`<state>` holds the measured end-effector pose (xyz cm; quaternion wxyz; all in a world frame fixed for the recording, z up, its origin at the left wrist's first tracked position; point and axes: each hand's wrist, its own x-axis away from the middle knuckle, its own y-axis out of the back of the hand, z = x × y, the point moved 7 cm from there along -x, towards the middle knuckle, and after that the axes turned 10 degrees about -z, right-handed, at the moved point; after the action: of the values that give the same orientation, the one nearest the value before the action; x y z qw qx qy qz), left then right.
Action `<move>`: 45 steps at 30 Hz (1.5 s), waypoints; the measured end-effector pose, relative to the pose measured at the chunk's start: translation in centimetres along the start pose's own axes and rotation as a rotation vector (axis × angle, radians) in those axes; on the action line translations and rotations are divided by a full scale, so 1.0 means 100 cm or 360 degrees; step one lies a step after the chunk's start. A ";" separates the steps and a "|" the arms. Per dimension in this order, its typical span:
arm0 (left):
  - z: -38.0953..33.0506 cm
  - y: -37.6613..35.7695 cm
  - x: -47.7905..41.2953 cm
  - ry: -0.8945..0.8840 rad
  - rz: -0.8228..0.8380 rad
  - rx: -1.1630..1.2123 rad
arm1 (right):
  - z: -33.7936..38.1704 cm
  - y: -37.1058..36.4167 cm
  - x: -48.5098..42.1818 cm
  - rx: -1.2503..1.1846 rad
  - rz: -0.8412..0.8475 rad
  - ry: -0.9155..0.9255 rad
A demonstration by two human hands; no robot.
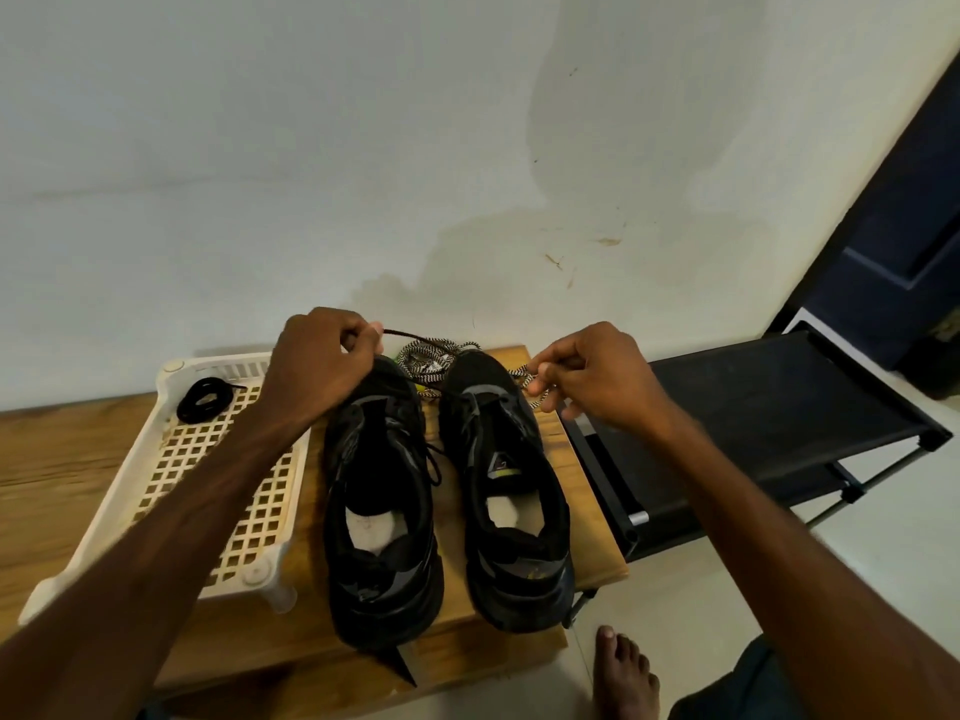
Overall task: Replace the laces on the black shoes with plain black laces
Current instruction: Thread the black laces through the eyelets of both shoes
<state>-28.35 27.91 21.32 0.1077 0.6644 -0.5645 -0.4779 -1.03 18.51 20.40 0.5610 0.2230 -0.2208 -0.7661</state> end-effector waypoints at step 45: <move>-0.083 -0.031 0.039 -0.0387 0.0289 0.0190 | 0.017 -0.025 0.000 0.0145 0.0080 0.0205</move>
<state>-20.42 22.35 21.52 0.0417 0.5532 -0.6584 -0.5086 -3.88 19.36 20.28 0.5823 0.2916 -0.2245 -0.7249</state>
